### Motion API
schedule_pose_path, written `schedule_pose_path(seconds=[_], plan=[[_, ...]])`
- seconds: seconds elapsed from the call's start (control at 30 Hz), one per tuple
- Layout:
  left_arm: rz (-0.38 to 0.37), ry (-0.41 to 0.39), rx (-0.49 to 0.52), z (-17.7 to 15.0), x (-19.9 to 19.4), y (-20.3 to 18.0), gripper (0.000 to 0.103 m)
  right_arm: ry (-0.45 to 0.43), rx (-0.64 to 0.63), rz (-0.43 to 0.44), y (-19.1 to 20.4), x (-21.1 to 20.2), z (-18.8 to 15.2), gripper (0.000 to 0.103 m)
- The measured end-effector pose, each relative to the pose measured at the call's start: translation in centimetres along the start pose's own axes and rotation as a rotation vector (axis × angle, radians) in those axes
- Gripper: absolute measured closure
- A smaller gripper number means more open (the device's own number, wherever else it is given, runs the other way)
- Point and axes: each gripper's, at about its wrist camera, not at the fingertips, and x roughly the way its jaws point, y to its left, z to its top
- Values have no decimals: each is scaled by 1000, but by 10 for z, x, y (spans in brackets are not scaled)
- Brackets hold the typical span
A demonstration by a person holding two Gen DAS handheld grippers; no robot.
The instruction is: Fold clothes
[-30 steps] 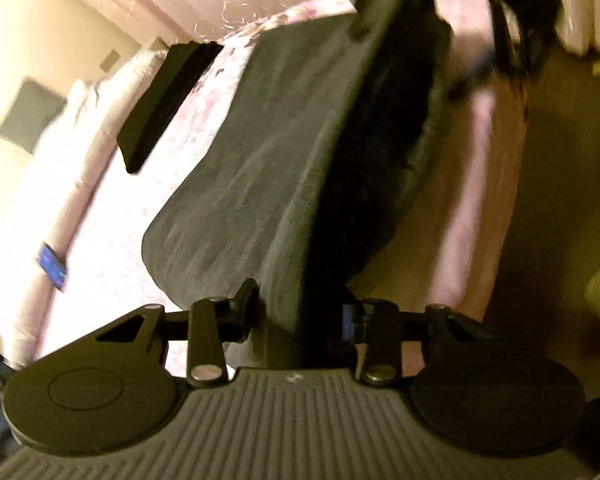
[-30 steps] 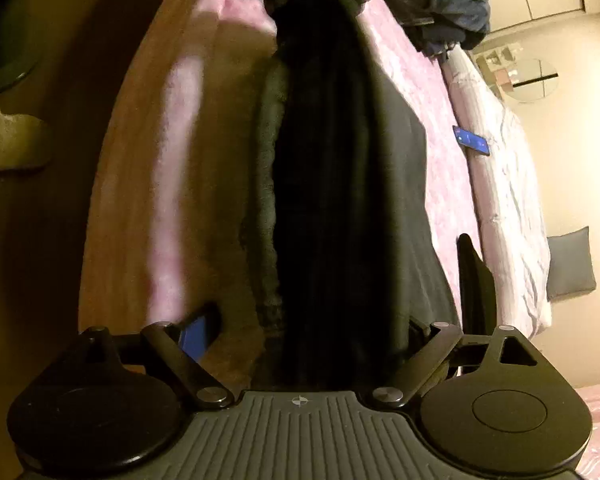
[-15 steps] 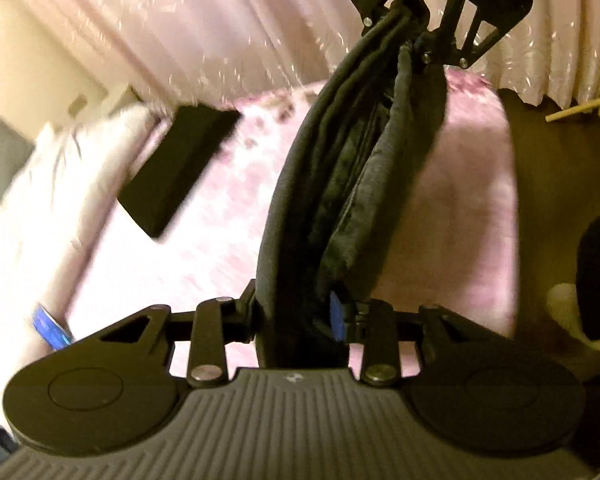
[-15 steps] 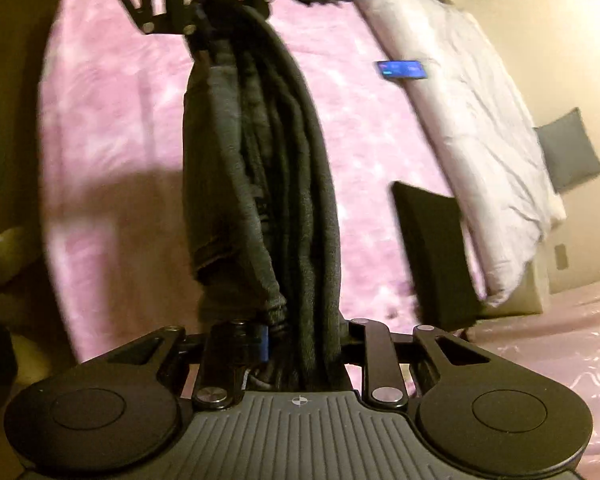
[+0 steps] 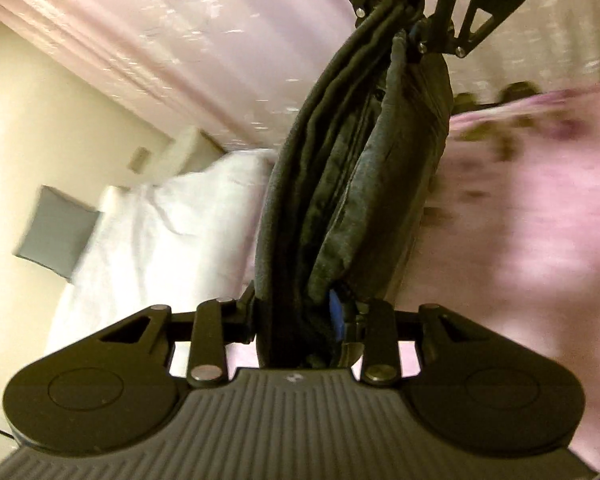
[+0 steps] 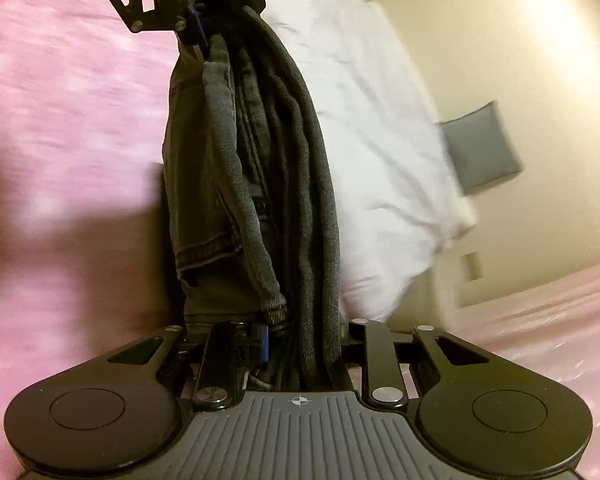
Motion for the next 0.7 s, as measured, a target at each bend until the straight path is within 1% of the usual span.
schedule_pose_path(seconds=[0.07,0.1,0.13,0.17,0.2,0.23,0.27,0.3,0.37,0.47,0.53,0.57,0.63,0.67,0.7], plan=[[62,-7,11,1,45,13,72,0,11,-61,-5,47,-15,79],[80,-8,23,-2,69,10,73,10,13,-84,4,73,-22,79],[82,0,29,-8,96,1,72,25,10,-101,14,96,-28,79],[79,12,33,-15,124,-8,72,42,5,-97,28,118,-35,79],[76,24,36,-21,152,-18,72,62,-5,-65,46,140,-43,79],[51,49,37,-31,173,-31,72,82,-15,-33,65,161,-50,78],[18,80,37,-41,192,-47,71,91,-22,-5,80,175,-56,76],[-16,111,36,-52,211,-62,70,83,-24,18,91,177,-58,76],[-49,149,65,-68,228,-87,69,66,-25,53,109,180,-61,73],[-29,144,90,-79,222,-99,69,43,-1,42,104,172,-62,70],[-35,155,91,-81,220,-100,69,54,14,46,102,170,-65,61],[-44,162,86,-82,222,-102,68,68,20,52,104,172,-64,52],[-62,187,65,-83,222,-101,66,101,48,63,106,170,-62,46],[-67,199,51,-84,219,-99,64,118,70,66,106,167,-59,43],[-79,220,12,-83,214,-95,63,135,98,67,106,164,-55,41]])
